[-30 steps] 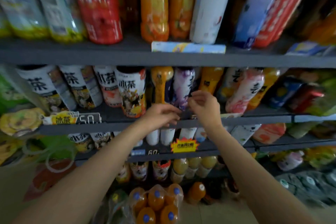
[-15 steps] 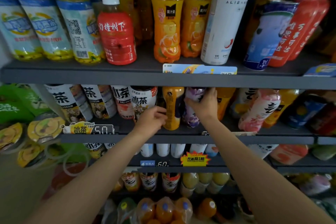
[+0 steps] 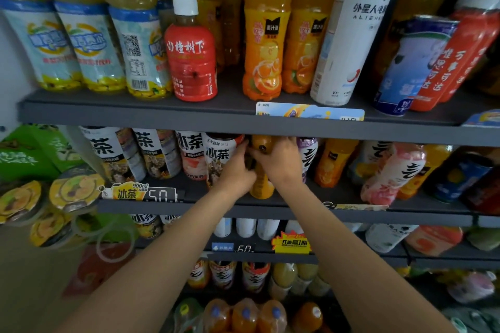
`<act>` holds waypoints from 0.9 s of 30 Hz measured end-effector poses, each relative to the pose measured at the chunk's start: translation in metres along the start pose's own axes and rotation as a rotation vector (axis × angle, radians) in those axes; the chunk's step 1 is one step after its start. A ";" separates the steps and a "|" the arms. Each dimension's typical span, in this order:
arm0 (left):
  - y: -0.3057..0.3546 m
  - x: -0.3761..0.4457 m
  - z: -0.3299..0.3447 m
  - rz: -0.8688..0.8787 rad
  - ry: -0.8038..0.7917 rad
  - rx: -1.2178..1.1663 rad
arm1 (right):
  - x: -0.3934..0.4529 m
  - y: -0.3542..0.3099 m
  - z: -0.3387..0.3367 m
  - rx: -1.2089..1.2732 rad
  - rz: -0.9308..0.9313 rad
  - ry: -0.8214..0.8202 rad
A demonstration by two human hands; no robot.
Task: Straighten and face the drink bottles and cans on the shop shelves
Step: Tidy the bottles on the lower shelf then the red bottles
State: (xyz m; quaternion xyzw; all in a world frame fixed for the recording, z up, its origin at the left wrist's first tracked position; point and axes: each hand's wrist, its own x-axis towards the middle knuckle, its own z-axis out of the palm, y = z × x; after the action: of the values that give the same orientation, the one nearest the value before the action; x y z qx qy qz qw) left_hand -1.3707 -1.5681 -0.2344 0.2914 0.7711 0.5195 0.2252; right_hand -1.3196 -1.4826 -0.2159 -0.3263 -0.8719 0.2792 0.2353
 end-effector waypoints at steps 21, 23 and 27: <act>0.173 -0.081 -0.025 -0.020 -0.841 0.057 | -0.076 -0.026 -0.249 0.493 -0.076 -0.360; 0.206 -0.081 0.003 0.057 -0.748 0.115 | -0.079 -0.013 -0.283 0.493 -0.073 -0.291; 0.266 -0.090 0.086 0.260 -0.556 0.119 | -0.085 0.035 -0.343 0.466 -0.033 -0.101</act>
State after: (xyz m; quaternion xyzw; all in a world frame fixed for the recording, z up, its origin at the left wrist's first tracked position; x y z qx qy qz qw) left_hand -1.1920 -1.4945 -0.0139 0.5312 0.6651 0.3983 0.3418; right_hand -1.0432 -1.4054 -0.0062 -0.2344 -0.7998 0.4849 0.2651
